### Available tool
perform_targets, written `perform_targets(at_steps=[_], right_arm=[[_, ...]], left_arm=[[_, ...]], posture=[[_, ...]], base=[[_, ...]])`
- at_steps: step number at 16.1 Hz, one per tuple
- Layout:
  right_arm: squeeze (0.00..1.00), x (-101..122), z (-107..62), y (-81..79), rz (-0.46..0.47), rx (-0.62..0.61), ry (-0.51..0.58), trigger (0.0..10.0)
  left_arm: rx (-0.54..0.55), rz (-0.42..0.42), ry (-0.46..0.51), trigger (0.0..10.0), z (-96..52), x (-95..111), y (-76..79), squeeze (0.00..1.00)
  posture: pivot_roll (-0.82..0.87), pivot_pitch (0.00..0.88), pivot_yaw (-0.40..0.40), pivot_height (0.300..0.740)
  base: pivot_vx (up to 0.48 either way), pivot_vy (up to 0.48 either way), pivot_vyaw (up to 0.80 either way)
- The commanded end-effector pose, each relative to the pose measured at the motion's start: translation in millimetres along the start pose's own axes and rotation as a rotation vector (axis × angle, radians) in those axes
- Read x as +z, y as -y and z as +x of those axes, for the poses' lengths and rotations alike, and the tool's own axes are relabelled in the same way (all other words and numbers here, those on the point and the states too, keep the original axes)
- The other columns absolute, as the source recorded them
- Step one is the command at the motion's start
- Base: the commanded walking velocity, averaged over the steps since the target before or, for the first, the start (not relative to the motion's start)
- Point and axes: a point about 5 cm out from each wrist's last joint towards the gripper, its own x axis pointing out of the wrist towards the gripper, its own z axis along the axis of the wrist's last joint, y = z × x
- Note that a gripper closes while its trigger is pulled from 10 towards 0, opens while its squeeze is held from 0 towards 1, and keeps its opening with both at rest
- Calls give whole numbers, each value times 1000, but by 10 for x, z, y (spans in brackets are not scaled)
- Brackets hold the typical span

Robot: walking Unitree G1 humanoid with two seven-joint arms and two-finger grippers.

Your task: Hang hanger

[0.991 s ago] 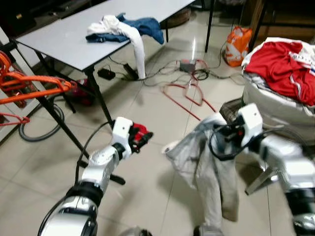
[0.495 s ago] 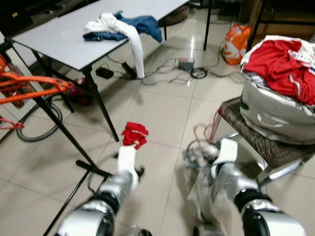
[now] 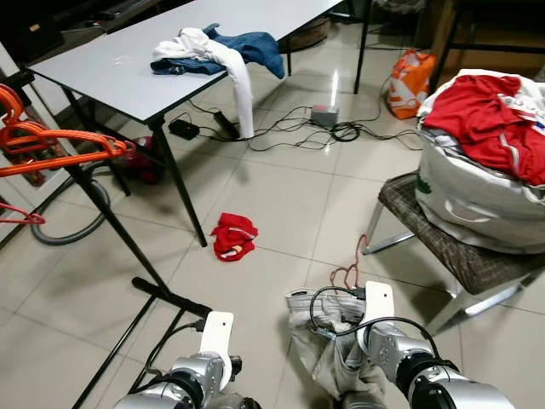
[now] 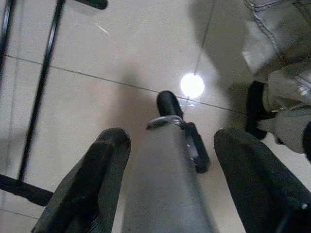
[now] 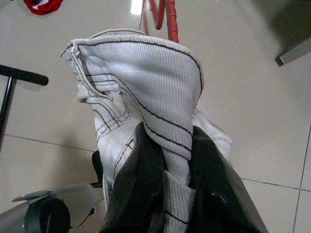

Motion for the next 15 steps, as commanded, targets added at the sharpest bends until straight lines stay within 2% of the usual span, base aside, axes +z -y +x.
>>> perform_targets(at_steps=[1,4,6,8,10,15], right_arm=[[0,-3,-1,-80,-17,32,-11,0],[0,-216,-1,-83,-131,68,-77,0],[0,-220,0,-5,-152,57,-72,0],[0,-228,-1,110,-185,44,-72,0],[0,-240,-7,252,-185,19,-72,0],[0,-316,-15,326,-200,19,-92,0]], left_arm=[[-12,-36,2,10000,-1,3,-29,0],[-45,-77,-26,10000,11,-117,42,0],[-11,-136,-21,10000,16,-157,-25,0],[2,-154,-22,10000,21,-209,-57,0],[1,-154,-15,10000,16,-157,-52,0],[-7,-145,-18,10000,14,-142,-49,0]], posture=[[-156,0,92,740],[-181,0,103,740],[-200,0,86,740],[-200,9,45,740],[-176,16,12,740],[-151,42,-31,740]], base=[[0,0,0],[0,0,0],[0,0,0],[0,0,0],[0,0,0],[0,0,0]])
